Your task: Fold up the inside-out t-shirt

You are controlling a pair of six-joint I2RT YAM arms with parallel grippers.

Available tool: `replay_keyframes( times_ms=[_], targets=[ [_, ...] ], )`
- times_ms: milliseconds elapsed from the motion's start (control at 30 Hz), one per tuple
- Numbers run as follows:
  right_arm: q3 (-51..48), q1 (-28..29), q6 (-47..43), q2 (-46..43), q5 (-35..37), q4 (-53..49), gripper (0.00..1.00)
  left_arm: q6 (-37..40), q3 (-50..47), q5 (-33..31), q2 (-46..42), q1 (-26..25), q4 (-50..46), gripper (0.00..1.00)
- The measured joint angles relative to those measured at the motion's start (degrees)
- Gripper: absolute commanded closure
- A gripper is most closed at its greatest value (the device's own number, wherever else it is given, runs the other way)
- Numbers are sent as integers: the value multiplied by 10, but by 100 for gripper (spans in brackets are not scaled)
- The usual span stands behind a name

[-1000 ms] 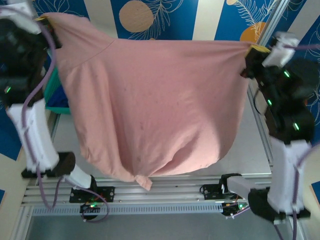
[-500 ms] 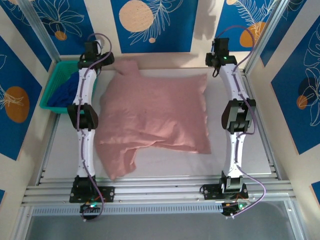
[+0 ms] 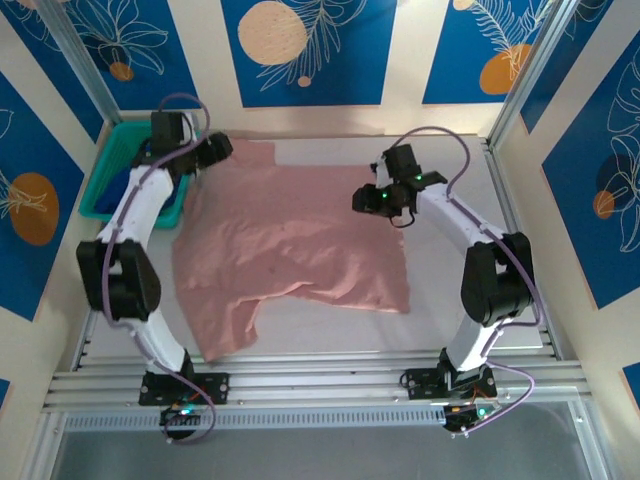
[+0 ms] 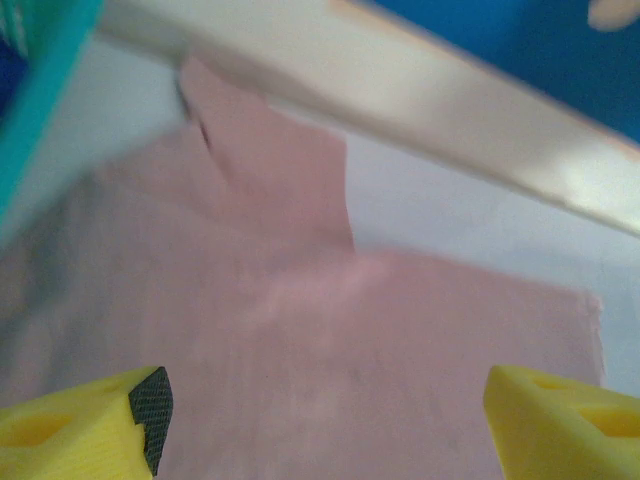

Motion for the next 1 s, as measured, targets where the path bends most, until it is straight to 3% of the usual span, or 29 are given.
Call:
replay_keyframes(
  times_ms=[167, 333, 667, 867, 1000],
  targets=[
    [-30, -18, 39, 60, -35, 16, 58, -31, -232, 22, -84, -12, 69, 19],
    [-29, -66, 48, 126, -32, 13, 59, -41, -351, 22, -103, -12, 89, 19],
    [96, -151, 47, 211, 14, -57, 61, -43, -405, 28, -205, -25, 100, 18],
    [237, -176, 35, 280, 75, -105, 61, -43, -435, 26, -255, -56, 89, 17],
    [253, -185, 23, 272, 104, -113, 59, -43, -464, -2, -299, -91, 57, 17]
  ],
)
